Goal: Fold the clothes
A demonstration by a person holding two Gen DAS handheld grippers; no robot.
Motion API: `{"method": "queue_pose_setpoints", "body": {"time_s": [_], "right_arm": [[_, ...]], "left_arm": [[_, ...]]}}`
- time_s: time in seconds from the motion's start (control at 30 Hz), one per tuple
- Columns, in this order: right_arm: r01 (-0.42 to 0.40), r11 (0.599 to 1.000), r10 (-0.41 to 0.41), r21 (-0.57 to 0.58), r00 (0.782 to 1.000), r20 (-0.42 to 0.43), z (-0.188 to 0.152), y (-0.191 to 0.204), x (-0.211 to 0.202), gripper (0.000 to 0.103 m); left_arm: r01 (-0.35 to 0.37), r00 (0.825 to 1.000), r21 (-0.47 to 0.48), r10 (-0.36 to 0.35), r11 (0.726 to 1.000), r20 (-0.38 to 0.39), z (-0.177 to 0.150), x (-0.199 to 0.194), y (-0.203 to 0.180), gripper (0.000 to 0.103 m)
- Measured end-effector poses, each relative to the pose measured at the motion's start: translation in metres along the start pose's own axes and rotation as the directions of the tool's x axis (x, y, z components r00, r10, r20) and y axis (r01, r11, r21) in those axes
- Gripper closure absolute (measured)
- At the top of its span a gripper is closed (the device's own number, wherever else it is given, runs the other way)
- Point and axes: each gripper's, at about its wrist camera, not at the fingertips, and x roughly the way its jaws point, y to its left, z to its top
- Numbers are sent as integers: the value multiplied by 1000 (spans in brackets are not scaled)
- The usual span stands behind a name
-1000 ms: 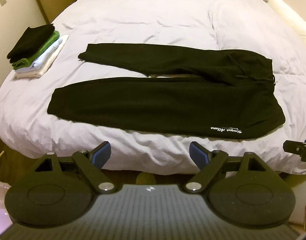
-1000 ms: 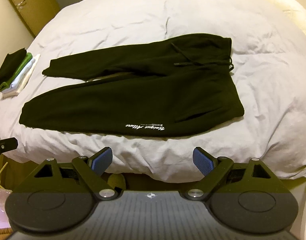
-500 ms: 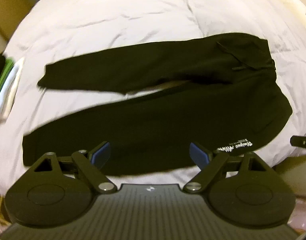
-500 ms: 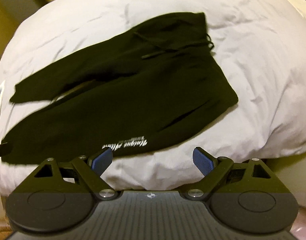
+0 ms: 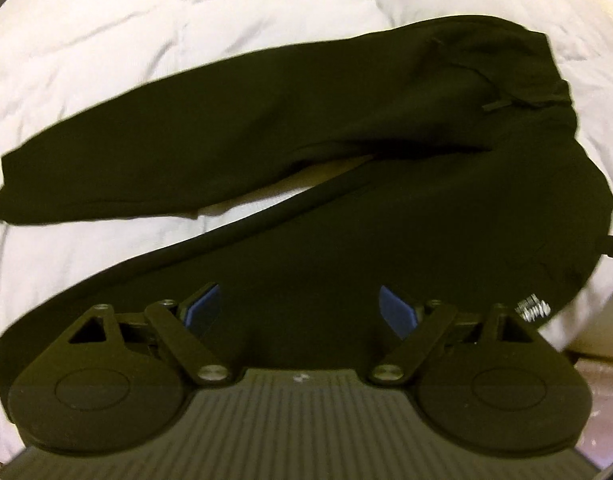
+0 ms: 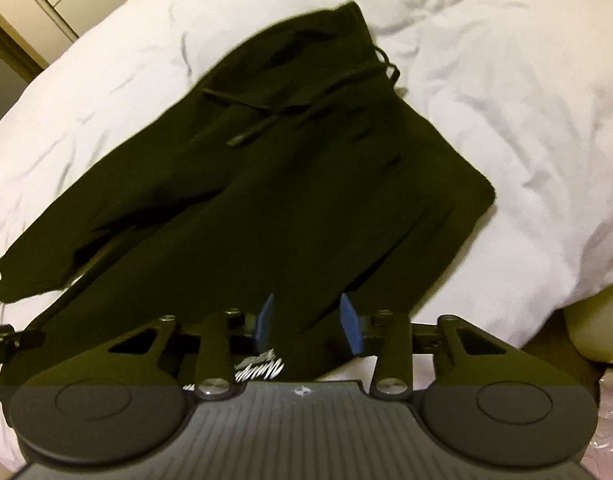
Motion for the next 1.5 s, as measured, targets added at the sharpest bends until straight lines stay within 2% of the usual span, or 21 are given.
{"method": "queue_pose_setpoints", "body": {"time_s": [0.3,0.43,0.6,0.67,0.73,0.77,0.83,0.9,0.97,1.03,1.1,1.17,1.23,1.27,1.3,1.33,1.37,1.4,1.43,1.5], "right_arm": [[-45,993,51,-110,997,50,66,-22,39,63],[-63,984,77,-168,994,77,96,-29,53,68],[-81,955,132,-286,978,161,126,-21,53,68],[-102,949,162,-298,970,183,133,-17,60,67],[-110,950,167,-291,970,177,137,-15,80,67],[-99,955,144,-278,979,144,138,-13,93,66],[-151,940,181,-306,981,72,128,-2,101,66],[-214,917,227,-337,974,-1,117,10,106,67],[-176,895,199,-409,980,14,110,22,98,67],[-87,871,151,-484,984,96,114,30,91,66],[14,815,98,-580,982,161,119,38,92,60],[101,718,55,-689,978,201,117,47,98,60],[166,563,25,-809,976,218,106,61,110,58],[203,482,14,-852,971,239,98,66,114,53],[258,386,-5,-886,961,277,88,69,120,46],[310,302,-24,-902,948,318,79,71,126,46],[346,244,-39,-906,937,348,74,71,131,46],[368,213,-53,-905,929,366,73,69,135,46],[377,209,-62,-902,926,372,75,67,138,47],[374,243,-73,-895,927,368,83,66,145,48]], "left_arm": [[-4,999,-141,11,990,51,20,38,-11,26],[-5,999,-177,14,984,48,20,47,-19,27],[-8,999,-204,19,979,49,19,54,-28,27],[-23,998,-212,34,977,50,19,57,-27,27],[-41,998,-221,50,974,34,21,62,-27,27],[-51,998,-225,58,973,24,21,65,-26,27],[-57,998,-232,62,971,17,21,65,-25,27],[-63,998,-234,68,970,15,21,64,-23,27],[-70,997,-238,74,969,7,21,64,-22,26],[-72,997,-246,74,967,1,22,66,-21,27],[-69,998,-247,70,967,-2,24,69,-21,27],[-63,998,-239,64,969,0,26,70,-22,27],[-57,998,-227,59,972,5,28,71,-21,26],[-55,998,-222,58,973,8,29,71,-20,26],[-55,998,-218,58,974,11,29,72,-19,26],[-56,998,-215,60,975,13,29,72,-17,26],[-56,998,-214,60,975,16,28,73,-15,26],[-54,998,-214,59,975,20,29,74,-12,26],[-53,998,-214,59,975,23,29,74,-10,26],[-54,998,-214,61,975,27,30,75,-6,26]]}}
